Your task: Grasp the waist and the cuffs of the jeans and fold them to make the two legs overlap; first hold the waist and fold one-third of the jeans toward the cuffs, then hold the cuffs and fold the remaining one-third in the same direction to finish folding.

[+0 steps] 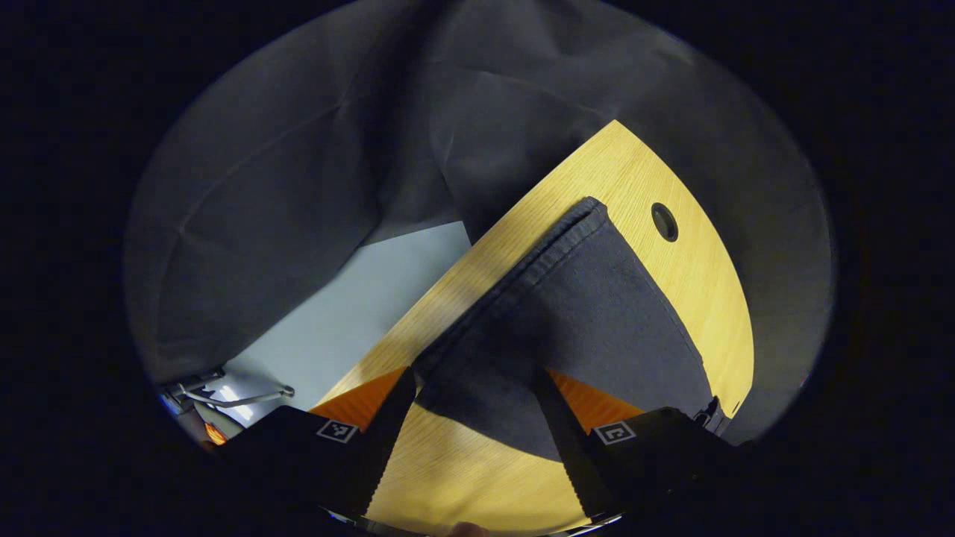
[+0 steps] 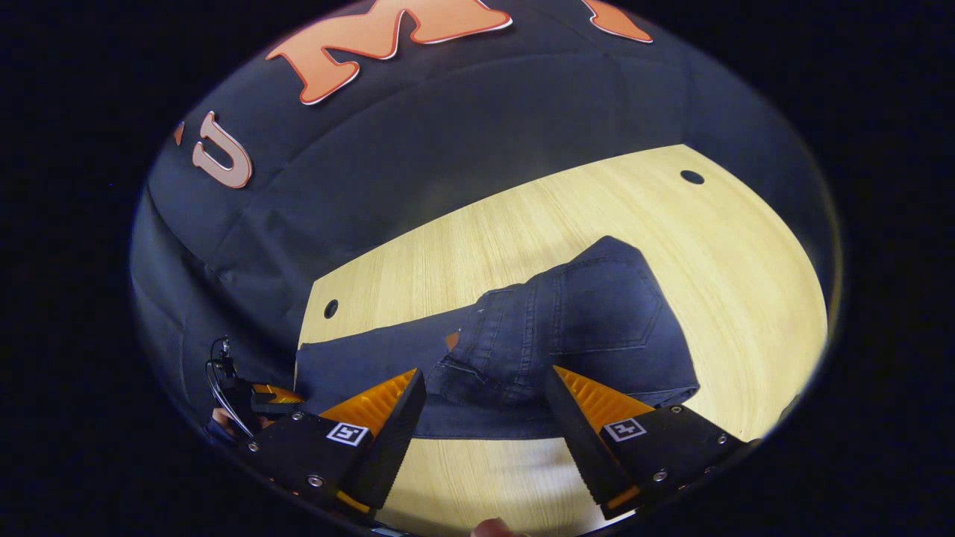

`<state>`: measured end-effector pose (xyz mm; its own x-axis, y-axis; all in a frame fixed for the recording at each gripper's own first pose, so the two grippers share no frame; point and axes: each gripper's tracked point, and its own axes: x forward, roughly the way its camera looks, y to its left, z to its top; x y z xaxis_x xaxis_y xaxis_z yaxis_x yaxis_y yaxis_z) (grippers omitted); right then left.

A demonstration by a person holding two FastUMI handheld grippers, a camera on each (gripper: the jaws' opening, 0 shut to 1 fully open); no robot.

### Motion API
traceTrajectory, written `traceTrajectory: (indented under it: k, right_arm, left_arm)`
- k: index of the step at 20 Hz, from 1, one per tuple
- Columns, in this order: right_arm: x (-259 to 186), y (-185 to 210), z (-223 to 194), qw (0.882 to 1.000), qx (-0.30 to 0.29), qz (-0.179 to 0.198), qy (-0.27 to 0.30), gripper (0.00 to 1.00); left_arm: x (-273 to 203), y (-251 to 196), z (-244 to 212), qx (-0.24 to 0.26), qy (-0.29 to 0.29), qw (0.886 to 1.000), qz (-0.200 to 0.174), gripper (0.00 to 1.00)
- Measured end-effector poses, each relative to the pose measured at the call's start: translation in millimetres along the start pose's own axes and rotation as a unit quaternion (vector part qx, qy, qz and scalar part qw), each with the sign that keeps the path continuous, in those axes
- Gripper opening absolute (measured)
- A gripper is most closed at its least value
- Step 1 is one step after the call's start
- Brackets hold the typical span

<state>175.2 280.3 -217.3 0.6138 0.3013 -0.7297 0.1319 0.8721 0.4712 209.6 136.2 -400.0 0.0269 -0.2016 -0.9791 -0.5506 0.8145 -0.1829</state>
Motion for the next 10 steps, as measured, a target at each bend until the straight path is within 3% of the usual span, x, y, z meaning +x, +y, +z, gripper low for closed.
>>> traceTrajectory:
  k: [5, 6, 10]
  right_arm:
    - [-14.5, -5.1, 3.3, 1.000, 0.016, -0.011, -0.018, 0.99]
    - [-19.4, -7.8, 2.9, 0.999, 0.018, -0.014, -0.023, 0.99]
    - [-34.4, -20.5, 1.2, 0.999, 0.020, -0.028, -0.032, 0.98]
  left_arm:
    - [5.6, 2.8, -4.7, 0.067, 0.017, 0.996, 0.062, 0.98]
    - [5.1, -2.5, -0.7, 0.083, 0.005, 0.995, 0.053, 0.97]
    - [18.7, -29.9, 4.1, 0.112, -0.008, 0.994, 0.000, 0.23]
